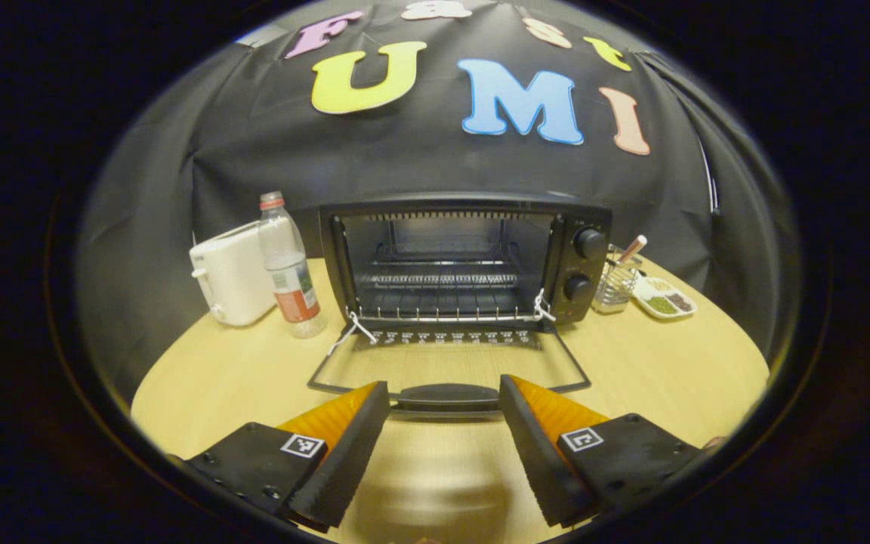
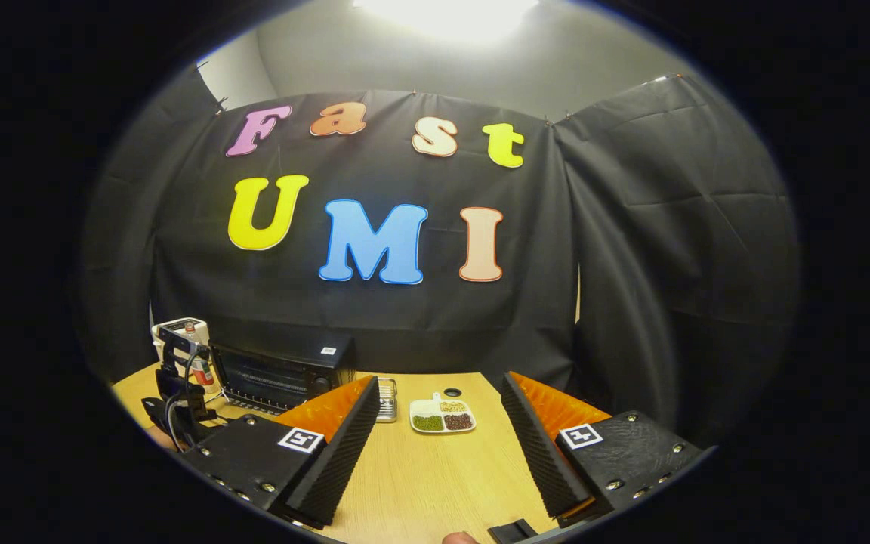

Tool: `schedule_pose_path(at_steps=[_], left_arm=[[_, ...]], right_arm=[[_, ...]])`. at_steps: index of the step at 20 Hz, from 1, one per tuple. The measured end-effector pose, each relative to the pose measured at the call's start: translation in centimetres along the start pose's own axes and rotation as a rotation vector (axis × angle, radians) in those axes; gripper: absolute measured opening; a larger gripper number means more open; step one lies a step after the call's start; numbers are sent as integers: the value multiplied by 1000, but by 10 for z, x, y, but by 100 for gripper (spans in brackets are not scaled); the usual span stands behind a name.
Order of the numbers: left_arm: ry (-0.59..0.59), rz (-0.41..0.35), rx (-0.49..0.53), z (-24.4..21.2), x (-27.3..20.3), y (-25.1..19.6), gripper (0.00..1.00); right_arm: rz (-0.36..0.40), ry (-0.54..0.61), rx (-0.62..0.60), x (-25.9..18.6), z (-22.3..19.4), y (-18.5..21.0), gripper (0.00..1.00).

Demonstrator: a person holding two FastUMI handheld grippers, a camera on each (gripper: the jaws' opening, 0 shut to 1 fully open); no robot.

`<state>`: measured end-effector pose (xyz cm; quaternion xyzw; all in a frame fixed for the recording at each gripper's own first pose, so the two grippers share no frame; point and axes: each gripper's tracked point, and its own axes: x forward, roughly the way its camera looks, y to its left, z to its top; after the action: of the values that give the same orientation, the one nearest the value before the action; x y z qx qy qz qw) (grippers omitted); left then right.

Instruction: Open the electric oven with the left hand, put the food in, and close the electric oven.

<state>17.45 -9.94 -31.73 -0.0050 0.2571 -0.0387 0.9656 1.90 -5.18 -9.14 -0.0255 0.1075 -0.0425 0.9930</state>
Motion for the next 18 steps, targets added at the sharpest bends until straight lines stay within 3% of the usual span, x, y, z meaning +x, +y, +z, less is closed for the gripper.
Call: schedule_pose_path(at_steps=[5,6,10,15,16,18], left_arm=[[-165,32,-21,69,-58,21,94],[-196,35,-24,82,-70,23,98],[-319,61,-46,130,-123,40,98],[-397,109,-58,157,-178,67,100],[-408,121,-52,159,-184,73,91],[-425,144,-42,162,-197,82,100]], right_arm=[[100,33,34,3,-14,20,98],[130,49,51,5,-20,27,98],[216,150,145,7,-50,49,98],[294,305,250,7,-96,75,98],[311,344,282,6,-107,82,98],[340,424,338,4,-127,95,98]])
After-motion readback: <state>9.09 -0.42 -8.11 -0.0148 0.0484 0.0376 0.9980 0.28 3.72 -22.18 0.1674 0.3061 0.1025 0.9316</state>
